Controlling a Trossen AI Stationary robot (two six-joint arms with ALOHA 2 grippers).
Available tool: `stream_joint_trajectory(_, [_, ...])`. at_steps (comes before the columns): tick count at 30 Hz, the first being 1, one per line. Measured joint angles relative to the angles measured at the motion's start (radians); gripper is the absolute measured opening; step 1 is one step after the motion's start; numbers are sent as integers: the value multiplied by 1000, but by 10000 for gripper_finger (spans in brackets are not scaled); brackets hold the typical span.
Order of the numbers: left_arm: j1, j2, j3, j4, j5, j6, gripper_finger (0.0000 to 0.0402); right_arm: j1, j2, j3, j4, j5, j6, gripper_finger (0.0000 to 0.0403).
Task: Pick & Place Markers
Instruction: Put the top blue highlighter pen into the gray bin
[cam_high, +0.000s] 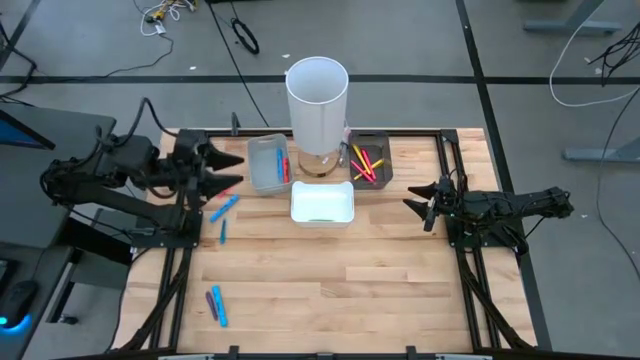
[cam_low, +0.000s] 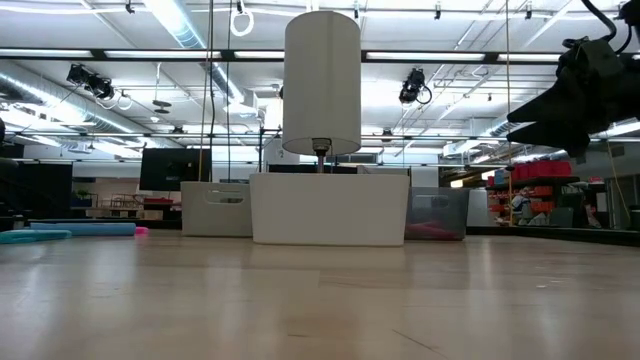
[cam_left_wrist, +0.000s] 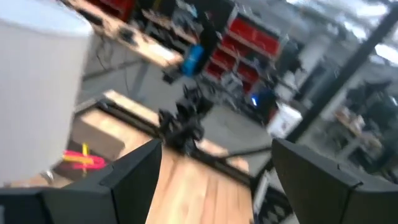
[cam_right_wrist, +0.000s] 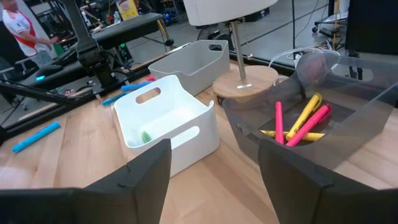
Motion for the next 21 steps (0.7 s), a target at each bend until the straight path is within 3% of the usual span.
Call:
stream_joint_trajectory(9, [0,1,0,-176,23,-17,311,0,0,0,1,0,0,242])
stream_joint_trajectory(21, [3,-8,0,-460,30,-198,311,0,0,0,1,0,0,242])
